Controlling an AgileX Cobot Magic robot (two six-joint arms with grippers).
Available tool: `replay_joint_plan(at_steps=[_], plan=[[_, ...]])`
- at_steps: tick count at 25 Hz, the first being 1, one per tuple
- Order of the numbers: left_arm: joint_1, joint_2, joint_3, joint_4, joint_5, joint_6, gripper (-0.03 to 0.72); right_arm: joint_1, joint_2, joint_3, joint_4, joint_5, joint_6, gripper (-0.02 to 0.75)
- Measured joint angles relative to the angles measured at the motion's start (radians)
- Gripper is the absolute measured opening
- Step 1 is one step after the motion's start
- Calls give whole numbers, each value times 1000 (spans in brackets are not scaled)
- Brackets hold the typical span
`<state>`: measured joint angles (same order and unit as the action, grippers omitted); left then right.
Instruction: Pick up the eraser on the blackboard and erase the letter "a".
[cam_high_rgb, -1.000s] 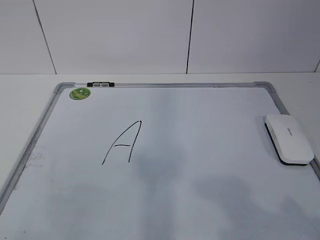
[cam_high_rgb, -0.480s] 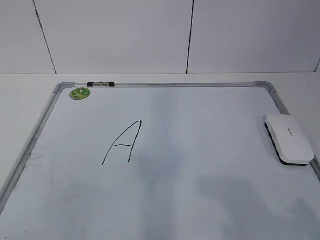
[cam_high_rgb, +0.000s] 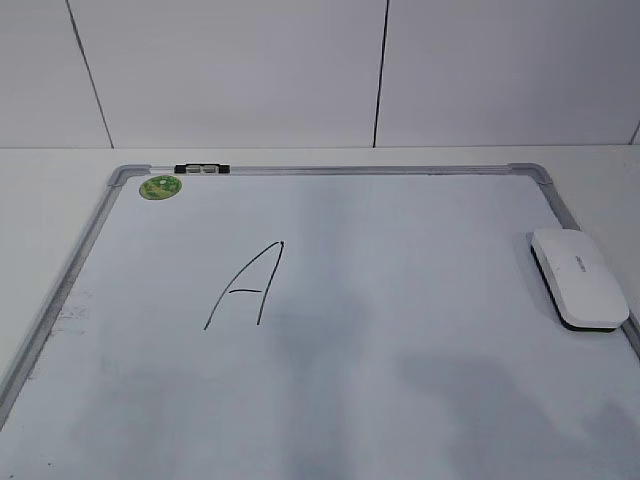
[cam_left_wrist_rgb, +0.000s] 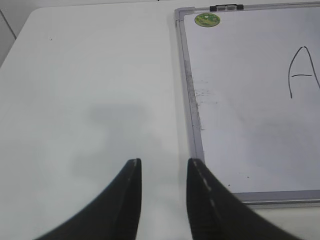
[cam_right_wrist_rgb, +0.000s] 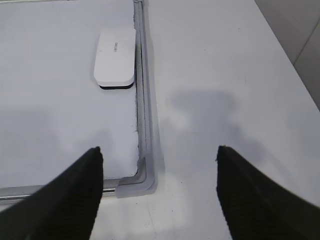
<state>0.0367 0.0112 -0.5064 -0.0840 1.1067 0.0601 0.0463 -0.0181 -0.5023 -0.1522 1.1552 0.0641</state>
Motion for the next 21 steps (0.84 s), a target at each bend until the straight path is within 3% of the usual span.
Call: replay_joint_plan(at_steps=[21], plan=[[0,0,0,0,0,0,235,0,0,0,0,0,0,541]])
